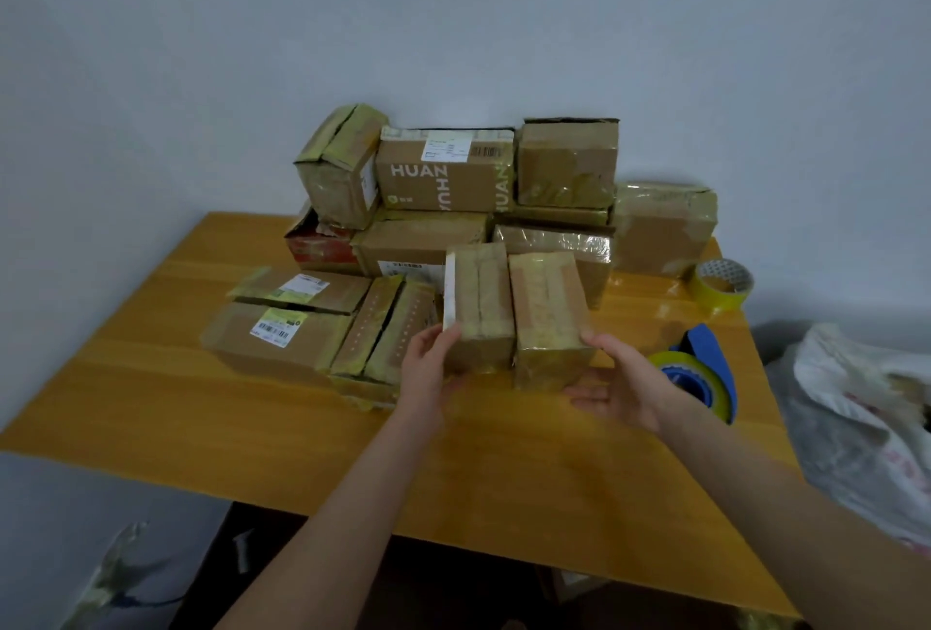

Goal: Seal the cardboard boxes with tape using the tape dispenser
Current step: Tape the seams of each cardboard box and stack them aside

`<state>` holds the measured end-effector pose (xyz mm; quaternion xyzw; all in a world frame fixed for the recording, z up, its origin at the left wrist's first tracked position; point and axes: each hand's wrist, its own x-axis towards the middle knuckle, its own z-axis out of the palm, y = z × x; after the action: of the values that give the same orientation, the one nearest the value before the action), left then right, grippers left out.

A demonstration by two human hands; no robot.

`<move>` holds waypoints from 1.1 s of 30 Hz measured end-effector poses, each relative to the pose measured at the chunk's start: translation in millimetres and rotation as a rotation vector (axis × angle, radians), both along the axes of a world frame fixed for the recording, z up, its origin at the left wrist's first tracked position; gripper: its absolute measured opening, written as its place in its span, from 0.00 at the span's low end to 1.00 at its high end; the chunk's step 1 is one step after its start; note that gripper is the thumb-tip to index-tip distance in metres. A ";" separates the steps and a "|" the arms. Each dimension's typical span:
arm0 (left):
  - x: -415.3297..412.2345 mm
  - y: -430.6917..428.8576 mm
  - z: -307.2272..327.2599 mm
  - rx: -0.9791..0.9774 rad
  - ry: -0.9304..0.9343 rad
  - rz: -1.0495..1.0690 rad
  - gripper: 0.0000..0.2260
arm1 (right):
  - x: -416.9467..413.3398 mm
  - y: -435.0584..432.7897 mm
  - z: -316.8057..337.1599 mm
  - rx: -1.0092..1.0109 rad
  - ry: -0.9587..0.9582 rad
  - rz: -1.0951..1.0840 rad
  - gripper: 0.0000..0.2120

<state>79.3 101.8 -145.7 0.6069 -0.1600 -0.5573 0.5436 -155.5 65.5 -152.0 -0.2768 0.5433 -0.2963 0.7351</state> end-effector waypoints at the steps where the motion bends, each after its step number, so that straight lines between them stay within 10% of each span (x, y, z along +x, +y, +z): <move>1: 4.1 -1.7 9.5 -0.024 0.012 0.003 0.15 | 3.3 -3.6 8.3 -0.018 -0.017 -0.001 0.32; 33: 461.2 -14.0 71.1 0.013 -0.066 0.476 0.12 | 467.5 -91.3 84.9 -0.159 -0.130 0.185 0.20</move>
<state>540.6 87.8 -74.5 0.6488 -0.0265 -0.3943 0.6503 312.0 -25.8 -67.1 -0.3634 0.4416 -0.2865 0.7686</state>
